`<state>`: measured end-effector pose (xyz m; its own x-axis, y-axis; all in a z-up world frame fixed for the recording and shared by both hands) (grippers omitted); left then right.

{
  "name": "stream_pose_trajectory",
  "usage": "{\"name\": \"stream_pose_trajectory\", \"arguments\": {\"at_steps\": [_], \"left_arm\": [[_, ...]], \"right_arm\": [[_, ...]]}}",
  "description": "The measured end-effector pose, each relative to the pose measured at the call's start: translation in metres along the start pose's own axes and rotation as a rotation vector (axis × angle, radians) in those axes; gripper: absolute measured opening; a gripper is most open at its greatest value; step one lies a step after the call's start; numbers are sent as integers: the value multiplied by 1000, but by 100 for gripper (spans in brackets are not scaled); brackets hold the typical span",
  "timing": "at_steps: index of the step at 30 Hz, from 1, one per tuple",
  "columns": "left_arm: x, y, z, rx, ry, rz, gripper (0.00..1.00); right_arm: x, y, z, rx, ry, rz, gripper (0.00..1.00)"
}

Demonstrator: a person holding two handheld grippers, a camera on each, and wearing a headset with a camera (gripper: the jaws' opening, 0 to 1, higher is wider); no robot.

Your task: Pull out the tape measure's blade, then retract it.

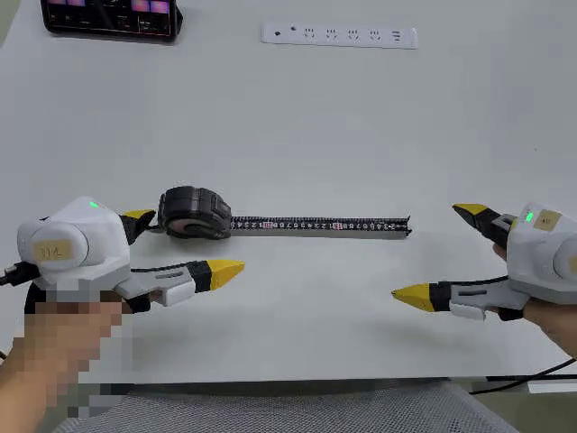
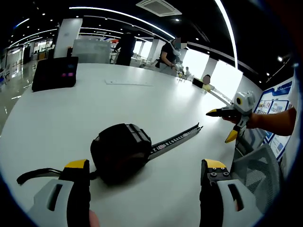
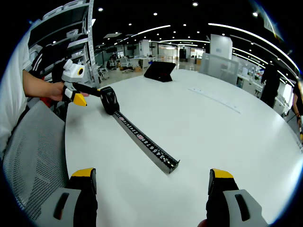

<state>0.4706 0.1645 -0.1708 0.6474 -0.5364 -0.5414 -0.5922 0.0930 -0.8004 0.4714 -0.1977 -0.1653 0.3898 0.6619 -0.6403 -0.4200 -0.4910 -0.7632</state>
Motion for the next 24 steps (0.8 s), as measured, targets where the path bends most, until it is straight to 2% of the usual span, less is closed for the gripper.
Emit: {"name": "stream_pose_trajectory", "arguments": {"at_steps": [12, 20, 24], "left_arm": [[4, -1, -5, -11, -15, -9, 96], [7, -2, -8, -34, -61, -20, 96], [9, -3, -8, -60, -86, -21, 95]], "right_arm": [[1, -1, -1, -2, -7, 3, 94], [1, 0, -2, -17, -9, 17, 92], [2, -1, -3, -23, -33, 28, 88]]}}
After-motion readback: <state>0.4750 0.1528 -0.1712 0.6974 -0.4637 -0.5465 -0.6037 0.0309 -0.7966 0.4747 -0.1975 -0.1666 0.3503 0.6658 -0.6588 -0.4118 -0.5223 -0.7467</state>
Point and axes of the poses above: the centre of the closed fingertips' face, and the gripper's own axes: x roughly forward along the fingers, z roughly to its left, y roughly out of its underside, the point moved 8 cm from there along -x, roughly backward along the fingers, and after that the axes turned 4 degrees about -y, right-handed, at the moved point
